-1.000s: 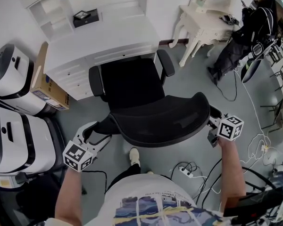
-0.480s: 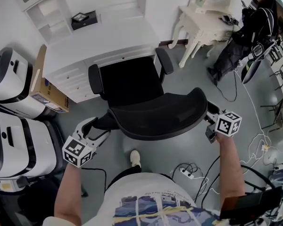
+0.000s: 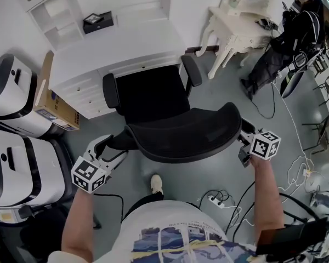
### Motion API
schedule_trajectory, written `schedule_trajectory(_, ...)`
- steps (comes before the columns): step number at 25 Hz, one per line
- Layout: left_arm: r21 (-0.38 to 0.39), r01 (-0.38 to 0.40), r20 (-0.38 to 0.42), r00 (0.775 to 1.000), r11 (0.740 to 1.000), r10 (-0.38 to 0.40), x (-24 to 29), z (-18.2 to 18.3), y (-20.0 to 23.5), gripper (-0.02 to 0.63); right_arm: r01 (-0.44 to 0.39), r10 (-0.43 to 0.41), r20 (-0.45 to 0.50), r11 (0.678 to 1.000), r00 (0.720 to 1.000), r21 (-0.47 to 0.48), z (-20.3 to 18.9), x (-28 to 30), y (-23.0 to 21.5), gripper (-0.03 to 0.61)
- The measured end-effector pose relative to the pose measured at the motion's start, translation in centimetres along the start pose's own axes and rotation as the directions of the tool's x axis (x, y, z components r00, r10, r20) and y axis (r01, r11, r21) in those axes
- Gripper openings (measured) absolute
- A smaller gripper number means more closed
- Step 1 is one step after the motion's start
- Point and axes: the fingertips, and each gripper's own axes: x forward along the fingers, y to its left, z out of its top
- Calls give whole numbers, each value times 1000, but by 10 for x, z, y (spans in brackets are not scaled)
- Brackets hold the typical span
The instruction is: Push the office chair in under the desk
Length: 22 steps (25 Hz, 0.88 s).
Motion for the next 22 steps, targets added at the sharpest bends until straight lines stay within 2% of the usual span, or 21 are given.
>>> schedule_trajectory(15,26,-51,-46,998,998,53,-1,1,2,318,49,-50,-17,998,999,-49,-1,0,2,284)
schedule_trajectory(22,31,-77,10,997,997,77,-9,19,-9,311,64,-65,-3,995,998,-78,-5,-18,12,253)
